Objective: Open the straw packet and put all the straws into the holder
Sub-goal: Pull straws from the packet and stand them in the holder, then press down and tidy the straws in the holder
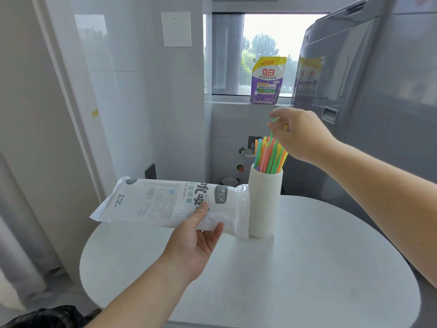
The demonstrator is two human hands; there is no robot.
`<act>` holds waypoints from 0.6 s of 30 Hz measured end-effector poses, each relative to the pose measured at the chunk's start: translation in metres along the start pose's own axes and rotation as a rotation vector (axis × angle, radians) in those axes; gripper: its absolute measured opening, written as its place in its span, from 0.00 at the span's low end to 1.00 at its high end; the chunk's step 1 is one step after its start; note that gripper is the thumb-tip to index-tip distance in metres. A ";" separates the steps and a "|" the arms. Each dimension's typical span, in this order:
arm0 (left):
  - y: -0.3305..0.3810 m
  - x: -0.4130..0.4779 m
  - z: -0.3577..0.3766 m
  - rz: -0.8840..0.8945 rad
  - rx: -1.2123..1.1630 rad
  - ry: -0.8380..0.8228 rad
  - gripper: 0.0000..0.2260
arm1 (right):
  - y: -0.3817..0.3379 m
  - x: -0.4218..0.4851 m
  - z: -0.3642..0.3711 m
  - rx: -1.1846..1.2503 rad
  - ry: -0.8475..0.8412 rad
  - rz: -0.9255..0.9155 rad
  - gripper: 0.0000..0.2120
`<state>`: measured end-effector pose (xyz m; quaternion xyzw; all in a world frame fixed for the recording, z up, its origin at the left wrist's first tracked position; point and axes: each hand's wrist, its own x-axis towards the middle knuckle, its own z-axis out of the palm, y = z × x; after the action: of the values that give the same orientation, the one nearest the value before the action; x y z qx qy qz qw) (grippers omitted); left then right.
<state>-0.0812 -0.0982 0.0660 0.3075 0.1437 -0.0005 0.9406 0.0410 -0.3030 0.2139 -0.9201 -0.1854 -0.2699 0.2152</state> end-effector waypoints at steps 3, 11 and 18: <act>-0.001 0.000 0.000 -0.004 0.001 0.001 0.12 | 0.001 -0.009 0.004 -0.070 -0.076 -0.029 0.20; -0.001 -0.001 0.000 -0.017 0.036 -0.016 0.14 | -0.001 -0.018 0.015 -0.127 -0.231 -0.023 0.32; -0.001 -0.001 -0.002 -0.058 0.124 -0.014 0.14 | 0.009 -0.027 0.024 -0.217 -0.287 -0.072 0.29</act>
<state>-0.0827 -0.0981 0.0641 0.3607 0.1455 -0.0387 0.9204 0.0341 -0.3044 0.1771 -0.9597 -0.2168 -0.1616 0.0764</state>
